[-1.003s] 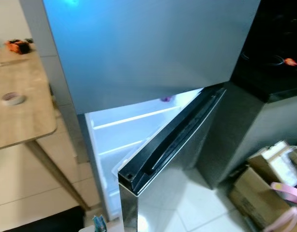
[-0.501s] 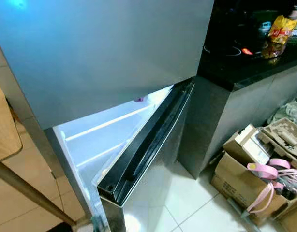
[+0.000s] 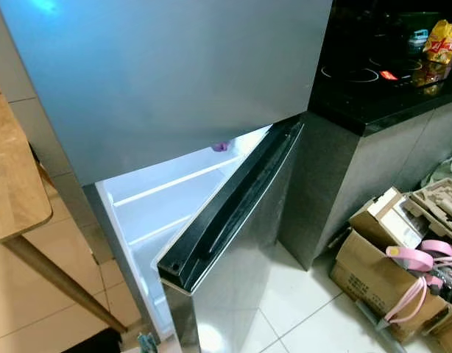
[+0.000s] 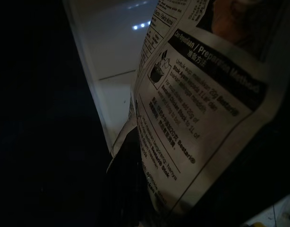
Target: Restocking fridge
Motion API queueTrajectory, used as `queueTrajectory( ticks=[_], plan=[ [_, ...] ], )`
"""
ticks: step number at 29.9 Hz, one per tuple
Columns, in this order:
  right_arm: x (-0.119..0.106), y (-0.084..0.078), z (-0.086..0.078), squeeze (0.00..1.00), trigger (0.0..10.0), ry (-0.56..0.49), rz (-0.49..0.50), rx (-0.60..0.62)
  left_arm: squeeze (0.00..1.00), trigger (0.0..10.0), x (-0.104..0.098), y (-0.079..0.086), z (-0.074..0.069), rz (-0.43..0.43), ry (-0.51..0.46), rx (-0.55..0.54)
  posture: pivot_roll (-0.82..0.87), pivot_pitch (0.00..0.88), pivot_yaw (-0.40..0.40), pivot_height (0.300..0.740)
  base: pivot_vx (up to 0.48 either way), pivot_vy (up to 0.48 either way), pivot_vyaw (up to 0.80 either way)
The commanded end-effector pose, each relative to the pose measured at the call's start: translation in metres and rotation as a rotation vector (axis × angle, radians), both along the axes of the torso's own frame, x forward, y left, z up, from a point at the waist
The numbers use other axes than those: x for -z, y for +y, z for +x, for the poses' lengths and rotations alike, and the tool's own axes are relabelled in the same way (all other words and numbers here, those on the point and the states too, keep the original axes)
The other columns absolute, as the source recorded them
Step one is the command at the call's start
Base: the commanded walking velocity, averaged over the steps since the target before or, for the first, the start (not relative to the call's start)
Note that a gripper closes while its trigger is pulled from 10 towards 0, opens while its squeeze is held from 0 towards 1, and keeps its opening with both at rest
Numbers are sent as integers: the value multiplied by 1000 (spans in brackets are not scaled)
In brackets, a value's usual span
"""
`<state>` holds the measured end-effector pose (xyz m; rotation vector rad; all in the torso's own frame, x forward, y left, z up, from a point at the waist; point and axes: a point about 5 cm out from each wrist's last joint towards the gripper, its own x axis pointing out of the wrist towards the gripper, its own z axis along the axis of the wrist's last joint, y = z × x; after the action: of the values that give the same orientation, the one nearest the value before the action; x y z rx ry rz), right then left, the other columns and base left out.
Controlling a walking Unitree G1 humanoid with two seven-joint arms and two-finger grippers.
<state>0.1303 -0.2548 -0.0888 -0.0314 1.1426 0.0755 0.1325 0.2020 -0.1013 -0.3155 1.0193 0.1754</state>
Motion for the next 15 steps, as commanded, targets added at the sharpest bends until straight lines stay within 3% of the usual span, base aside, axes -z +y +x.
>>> queueTrajectory(
  ticks=[1, 15],
  plan=[
    [1, 0, -3, 0, 10000, 7, -1, 4, 0, 10000, 1, -1, -3, 1, 15, 7, -80, 21, -6, 740, -307, 0, 0],
    [1, -1, -4, 0, 10000, 6, -11, 2, 0, 10000, 2, -4, -5, -3, 25, 15, -85, 24, -7, 740, -305, 0, 0]
  ],
)
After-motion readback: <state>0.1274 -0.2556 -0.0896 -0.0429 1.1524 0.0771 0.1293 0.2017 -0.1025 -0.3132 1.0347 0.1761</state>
